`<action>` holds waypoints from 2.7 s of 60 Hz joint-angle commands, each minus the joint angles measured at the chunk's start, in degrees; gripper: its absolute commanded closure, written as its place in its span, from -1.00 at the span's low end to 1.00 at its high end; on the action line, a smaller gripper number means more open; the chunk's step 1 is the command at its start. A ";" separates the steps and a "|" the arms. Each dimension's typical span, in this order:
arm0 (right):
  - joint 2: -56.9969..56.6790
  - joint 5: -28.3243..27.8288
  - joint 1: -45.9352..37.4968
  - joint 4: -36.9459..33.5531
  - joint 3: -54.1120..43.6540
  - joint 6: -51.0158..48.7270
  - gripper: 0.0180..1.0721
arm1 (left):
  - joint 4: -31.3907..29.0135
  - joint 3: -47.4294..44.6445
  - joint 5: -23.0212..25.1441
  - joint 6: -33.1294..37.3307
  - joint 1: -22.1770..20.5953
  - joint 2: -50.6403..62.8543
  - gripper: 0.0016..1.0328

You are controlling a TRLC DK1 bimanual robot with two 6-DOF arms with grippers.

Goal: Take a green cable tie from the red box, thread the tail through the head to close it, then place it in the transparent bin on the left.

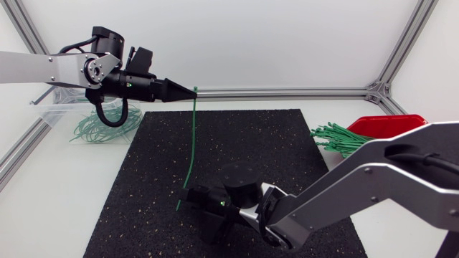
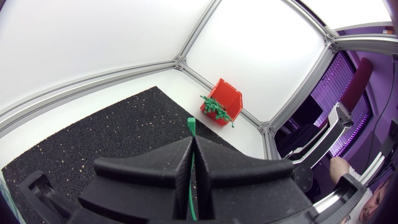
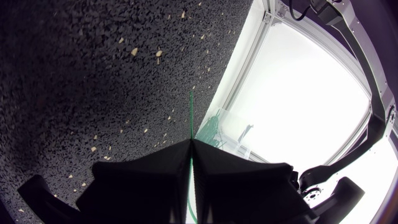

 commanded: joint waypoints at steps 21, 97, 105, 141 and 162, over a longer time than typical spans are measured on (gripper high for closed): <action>-8.34 11.33 3.57 -7.96 1.70 17.80 0.90 | -0.31 -5.03 1.18 1.25 -0.12 -6.84 0.94; -48.85 20.82 8.05 -35.29 -8.14 75.89 0.90 | 1.53 -12.24 -4.80 -14.65 -13.39 -24.86 0.94; -48.77 20.47 7.88 -28.52 -11.57 74.49 0.90 | 1.79 -12.33 -4.97 -14.92 -13.39 -24.86 0.94; -46.31 18.45 4.80 -28.26 -9.98 75.10 0.90 | 3.46 -13.47 -4.89 -15.88 -13.65 -25.12 0.94; -44.28 20.65 1.02 -22.02 -9.81 76.25 0.90 | 3.90 -14.17 -4.89 -16.24 -13.57 -25.56 0.94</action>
